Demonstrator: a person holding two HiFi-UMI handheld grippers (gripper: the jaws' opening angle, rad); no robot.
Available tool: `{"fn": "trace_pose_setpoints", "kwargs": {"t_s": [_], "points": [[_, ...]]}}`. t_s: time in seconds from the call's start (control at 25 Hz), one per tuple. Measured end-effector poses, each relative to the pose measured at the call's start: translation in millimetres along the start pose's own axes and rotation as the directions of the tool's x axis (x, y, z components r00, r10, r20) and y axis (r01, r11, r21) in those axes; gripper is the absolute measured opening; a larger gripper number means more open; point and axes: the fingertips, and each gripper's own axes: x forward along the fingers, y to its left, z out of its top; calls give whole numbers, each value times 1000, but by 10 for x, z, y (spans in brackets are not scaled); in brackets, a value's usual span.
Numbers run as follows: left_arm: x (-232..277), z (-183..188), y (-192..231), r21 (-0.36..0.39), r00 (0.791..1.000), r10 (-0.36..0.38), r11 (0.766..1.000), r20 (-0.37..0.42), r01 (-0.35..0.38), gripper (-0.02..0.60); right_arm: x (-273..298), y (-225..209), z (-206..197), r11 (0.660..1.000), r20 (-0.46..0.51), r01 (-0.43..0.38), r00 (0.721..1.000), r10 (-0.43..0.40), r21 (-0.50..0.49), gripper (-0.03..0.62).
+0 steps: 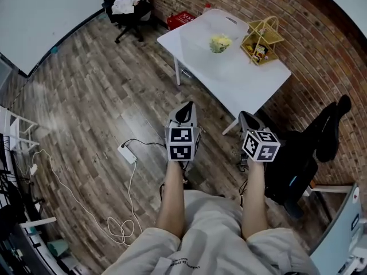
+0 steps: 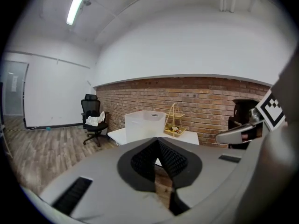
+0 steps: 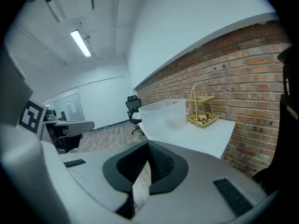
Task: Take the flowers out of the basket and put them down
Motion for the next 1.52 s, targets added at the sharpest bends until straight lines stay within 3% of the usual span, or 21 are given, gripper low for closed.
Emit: {"fn": "trace_pose_setpoints", "kwargs": {"t_s": [0.2,0.44,0.6,1.16,1.52], "points": [[82,134,431,17,999,-31,999,12,31,25,306,254,214,999,41,10,999,-12,42,20],[224,234,765,123,995,-90,988,-42,94,25,646,453,464,998,74,38,996,-42,49,18],[192,449,932,154,994,-109,982,-17,110,25,734,596,653,996,109,63,992,-71,69,18],[495,401,1067,124,986,-162,978,-38,165,25,1128,600,775,987,98,117,987,-128,107,18],[777,608,1276,123,983,-183,975,-32,185,25,1471,552,1163,981,152,130,977,-152,146,19]]}}
